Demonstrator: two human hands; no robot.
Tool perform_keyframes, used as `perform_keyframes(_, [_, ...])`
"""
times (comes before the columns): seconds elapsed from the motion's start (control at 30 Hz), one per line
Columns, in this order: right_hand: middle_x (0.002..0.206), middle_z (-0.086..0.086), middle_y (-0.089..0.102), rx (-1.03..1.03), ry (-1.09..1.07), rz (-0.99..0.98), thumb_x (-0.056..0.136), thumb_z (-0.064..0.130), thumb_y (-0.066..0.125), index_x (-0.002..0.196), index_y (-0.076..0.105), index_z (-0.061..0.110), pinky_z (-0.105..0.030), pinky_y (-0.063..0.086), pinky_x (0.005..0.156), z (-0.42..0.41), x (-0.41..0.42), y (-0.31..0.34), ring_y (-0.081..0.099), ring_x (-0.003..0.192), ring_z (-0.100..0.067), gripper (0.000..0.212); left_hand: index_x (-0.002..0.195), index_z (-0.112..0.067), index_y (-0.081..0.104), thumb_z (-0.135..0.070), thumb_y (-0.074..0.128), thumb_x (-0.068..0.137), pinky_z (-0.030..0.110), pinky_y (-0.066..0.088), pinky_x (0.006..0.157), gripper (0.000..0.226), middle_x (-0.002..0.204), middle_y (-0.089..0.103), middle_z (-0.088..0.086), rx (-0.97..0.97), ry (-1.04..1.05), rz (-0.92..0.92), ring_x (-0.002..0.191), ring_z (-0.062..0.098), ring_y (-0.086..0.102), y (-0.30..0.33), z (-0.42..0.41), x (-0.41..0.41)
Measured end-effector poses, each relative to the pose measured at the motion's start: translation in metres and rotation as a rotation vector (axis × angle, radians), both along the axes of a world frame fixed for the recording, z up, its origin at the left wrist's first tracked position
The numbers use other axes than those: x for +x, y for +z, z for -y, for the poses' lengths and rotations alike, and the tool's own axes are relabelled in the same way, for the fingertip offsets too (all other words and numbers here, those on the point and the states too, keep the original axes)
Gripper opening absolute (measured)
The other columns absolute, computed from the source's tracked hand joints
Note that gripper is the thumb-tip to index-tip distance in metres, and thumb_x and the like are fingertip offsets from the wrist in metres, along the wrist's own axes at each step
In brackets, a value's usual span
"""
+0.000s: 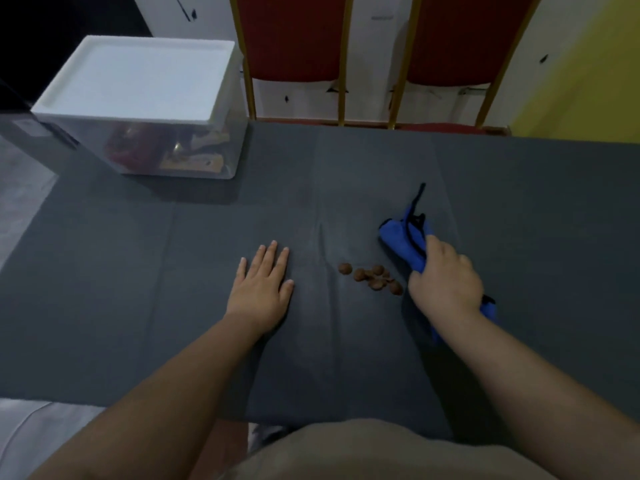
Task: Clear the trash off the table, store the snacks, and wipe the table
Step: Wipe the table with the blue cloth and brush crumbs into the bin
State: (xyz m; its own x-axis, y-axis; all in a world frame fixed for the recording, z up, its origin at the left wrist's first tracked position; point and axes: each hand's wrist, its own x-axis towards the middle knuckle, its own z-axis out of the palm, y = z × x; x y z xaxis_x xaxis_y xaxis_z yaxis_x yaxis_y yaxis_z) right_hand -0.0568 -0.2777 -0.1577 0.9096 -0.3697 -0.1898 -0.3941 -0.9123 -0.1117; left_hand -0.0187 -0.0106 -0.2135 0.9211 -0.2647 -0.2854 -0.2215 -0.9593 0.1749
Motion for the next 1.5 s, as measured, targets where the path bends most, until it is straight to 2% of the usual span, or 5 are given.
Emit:
perform_keyframes(0.4, [0.133, -0.003, 0.052, 0.268, 0.027, 0.03, 0.091, 0.02, 0.046, 0.141, 0.033, 0.019, -0.033, 0.044, 0.08, -0.144, -0.002, 0.006, 0.051, 0.111, -0.025, 0.052, 0.15, -0.024, -0.003, -0.042, 0.02, 0.099, 0.038, -0.007, 0.117, 0.059, 0.159, -0.009, 0.0, 0.005, -0.194, 0.011, 0.146, 0.017, -0.011, -0.001, -0.071, 0.028])
perform_keyframes(0.7, [0.129, -0.018, 0.054, -0.049, -0.392, 0.104, 0.09, 0.019, 0.05, 0.138, 0.038, 0.011, -0.04, 0.045, 0.076, -0.054, -0.009, 0.005, 0.056, 0.106, -0.04, 0.049, 0.15, -0.022, -0.004, -0.042, 0.019, 0.1, 0.039, -0.007, 0.117, 0.06, 0.159, -0.009, 0.0, 0.01, -0.263, 0.008, 0.146, 0.017, -0.012, -0.001, -0.102, 0.039])
perform_keyframes(0.87, [0.117, -0.017, 0.057, -0.131, -0.271, 0.057, 0.088, 0.014, 0.051, 0.13, 0.043, 0.01, -0.033, 0.037, 0.063, -0.07, 0.006, -0.007, 0.056, 0.096, -0.038, 0.043, 0.15, -0.022, -0.006, -0.043, 0.019, 0.1, 0.039, -0.009, 0.117, 0.06, 0.159, -0.011, 0.0, 0.015, -0.302, 0.008, 0.146, 0.017, -0.013, -0.001, -0.114, 0.034])
perform_keyframes(1.3, [0.132, 0.006, 0.056, 0.021, 0.221, 0.064, 0.083, 0.016, 0.053, 0.135, 0.046, 0.026, -0.032, 0.042, 0.079, -0.169, -0.01, -0.009, 0.057, 0.11, -0.026, 0.053, 0.15, -0.022, -0.005, -0.044, 0.017, 0.099, 0.04, -0.007, 0.118, 0.059, 0.159, -0.01, -0.001, 0.001, -0.297, 0.021, 0.146, 0.016, -0.012, -0.004, -0.128, 0.024])
perform_keyframes(1.5, [0.128, -0.01, 0.054, 0.097, -0.248, 0.246, 0.089, 0.017, 0.053, 0.131, 0.044, 0.015, -0.038, 0.046, 0.078, -0.127, -0.021, 0.013, 0.056, 0.108, -0.034, 0.044, 0.151, -0.023, -0.003, -0.052, -0.014, 0.077, 0.041, -0.006, 0.117, 0.08, 0.16, -0.005, -0.002, 0.017, -0.296, 0.053, 0.146, 0.016, -0.008, -0.01, -0.128, 0.025])
